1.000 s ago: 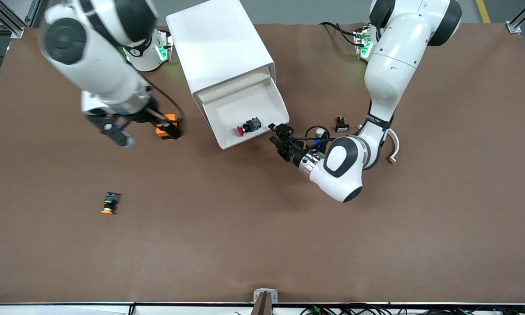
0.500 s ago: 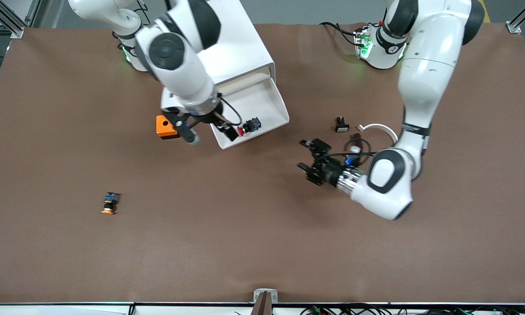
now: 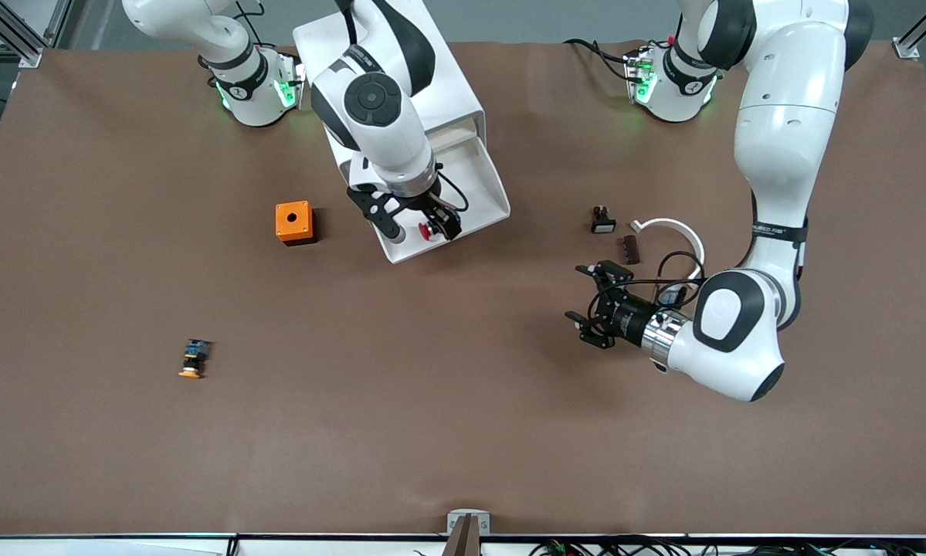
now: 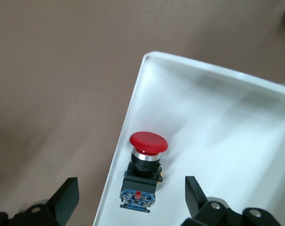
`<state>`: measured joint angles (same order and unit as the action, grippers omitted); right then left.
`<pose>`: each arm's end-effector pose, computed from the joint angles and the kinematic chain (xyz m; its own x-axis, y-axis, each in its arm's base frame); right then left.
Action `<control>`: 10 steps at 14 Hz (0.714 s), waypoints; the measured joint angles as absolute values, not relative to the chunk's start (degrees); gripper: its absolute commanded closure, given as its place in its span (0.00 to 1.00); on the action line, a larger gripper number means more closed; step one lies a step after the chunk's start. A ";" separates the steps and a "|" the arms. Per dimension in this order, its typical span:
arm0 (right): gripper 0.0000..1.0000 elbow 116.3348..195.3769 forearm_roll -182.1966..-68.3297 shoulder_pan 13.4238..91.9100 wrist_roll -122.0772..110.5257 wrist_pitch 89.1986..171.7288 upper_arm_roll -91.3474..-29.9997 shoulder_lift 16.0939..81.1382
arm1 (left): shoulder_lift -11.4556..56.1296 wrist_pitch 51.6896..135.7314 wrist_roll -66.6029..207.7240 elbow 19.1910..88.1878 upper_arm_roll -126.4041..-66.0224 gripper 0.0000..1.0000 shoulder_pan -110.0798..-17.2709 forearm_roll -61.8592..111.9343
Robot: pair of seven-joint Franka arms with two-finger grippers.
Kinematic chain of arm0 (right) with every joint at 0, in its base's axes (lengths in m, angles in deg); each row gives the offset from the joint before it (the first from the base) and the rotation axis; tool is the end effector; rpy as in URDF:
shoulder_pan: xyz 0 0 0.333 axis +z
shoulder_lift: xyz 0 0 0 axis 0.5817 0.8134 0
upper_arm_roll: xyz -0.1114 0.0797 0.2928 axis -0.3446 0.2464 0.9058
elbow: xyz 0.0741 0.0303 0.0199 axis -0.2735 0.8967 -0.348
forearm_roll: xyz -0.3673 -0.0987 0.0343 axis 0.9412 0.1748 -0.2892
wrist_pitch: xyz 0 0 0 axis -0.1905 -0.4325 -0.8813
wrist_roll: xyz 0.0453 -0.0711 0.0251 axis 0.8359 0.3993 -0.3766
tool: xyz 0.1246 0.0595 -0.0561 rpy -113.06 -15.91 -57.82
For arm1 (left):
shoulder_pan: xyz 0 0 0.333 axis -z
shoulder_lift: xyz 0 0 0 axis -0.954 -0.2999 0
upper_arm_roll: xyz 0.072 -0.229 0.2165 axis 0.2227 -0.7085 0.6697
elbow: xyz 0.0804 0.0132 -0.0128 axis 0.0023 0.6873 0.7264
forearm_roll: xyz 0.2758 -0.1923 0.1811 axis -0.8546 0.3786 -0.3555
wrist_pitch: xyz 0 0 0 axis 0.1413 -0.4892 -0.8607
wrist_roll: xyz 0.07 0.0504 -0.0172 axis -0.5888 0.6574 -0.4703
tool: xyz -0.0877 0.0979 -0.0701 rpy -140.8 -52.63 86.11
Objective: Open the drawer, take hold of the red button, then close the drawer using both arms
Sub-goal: 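Grasp the red button in the drawer while the left gripper withdraws, then lift the red button out while the left gripper moves to the drawer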
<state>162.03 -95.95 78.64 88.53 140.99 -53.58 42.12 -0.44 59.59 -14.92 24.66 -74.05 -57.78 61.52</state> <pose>0.4431 0.4504 0.3481 0.6557 -0.7455 -0.1199 -0.7545 -0.6532 -0.0644 0.6311 -0.2473 0.2425 -0.2086 0.7957 -0.5687 0.7885 -0.2071 -0.5790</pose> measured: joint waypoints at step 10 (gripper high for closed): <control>0.77 165.13 -95.93 81.16 89.79 146.59 -53.67 43.74 | 1.56 60.65 19.55 23.94 -74.07 0.01 -53.17 26.60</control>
<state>165.13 -95.93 81.16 89.79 146.59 -53.67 43.74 1.56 60.65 19.55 23.94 -74.07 -53.17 26.60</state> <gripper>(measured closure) 0.339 0.004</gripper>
